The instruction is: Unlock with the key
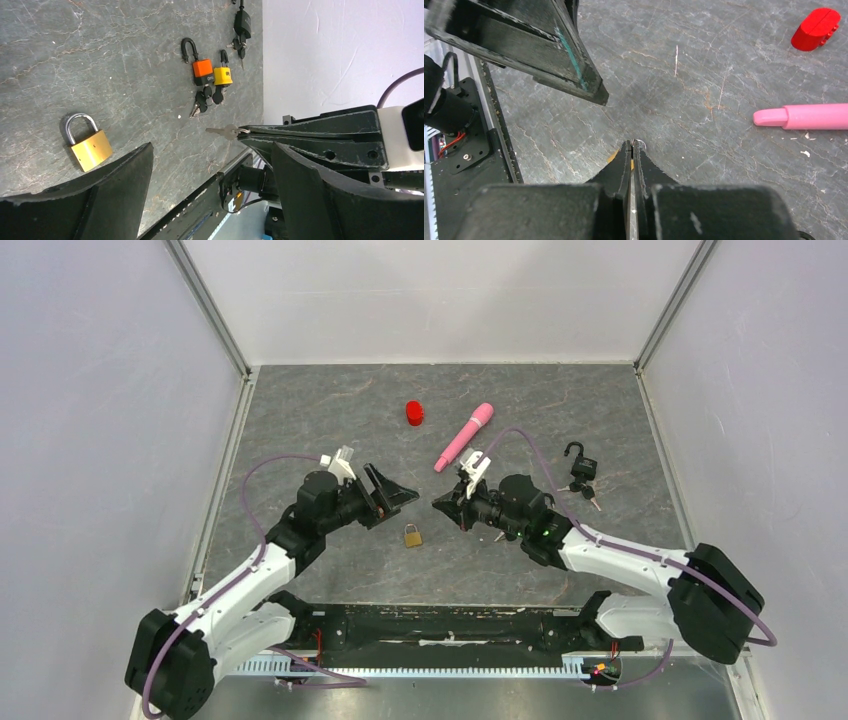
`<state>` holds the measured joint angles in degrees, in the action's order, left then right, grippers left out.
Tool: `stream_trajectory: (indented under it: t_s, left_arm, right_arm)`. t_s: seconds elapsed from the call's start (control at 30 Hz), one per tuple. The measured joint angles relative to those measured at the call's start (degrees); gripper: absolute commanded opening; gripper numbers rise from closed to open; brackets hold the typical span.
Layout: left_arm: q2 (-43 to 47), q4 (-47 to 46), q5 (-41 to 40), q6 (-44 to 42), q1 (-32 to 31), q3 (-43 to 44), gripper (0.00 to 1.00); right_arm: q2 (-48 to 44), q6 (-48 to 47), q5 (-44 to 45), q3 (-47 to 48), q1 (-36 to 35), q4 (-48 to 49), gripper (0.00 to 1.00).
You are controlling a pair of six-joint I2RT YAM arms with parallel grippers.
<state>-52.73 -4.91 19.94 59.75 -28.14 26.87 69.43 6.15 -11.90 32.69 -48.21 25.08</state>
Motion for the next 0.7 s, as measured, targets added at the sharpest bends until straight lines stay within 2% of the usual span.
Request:
stream_trajectory:
  t_s: [0.3,0.5,0.7]
  left_arm:
    - [-0.04,1.49,-3.32,0.79,-0.22,0.0,0.91]
    - [-1.31,1.68,-3.43,0.66,-0.44,-0.09,0.91]
    - [-1.14,1.4,-5.84,-7.85,-4.5,0.33,0.9]
  right_arm:
    - [6.75,-0.57,2.36,0.02,0.04,-0.5,0.0]
    - [6.97,0.09,3.37,1.51,0.04,-1.07,0.0]
    - [6.82,2.05,5.81,10.49,0.59,-7.72,0.0]
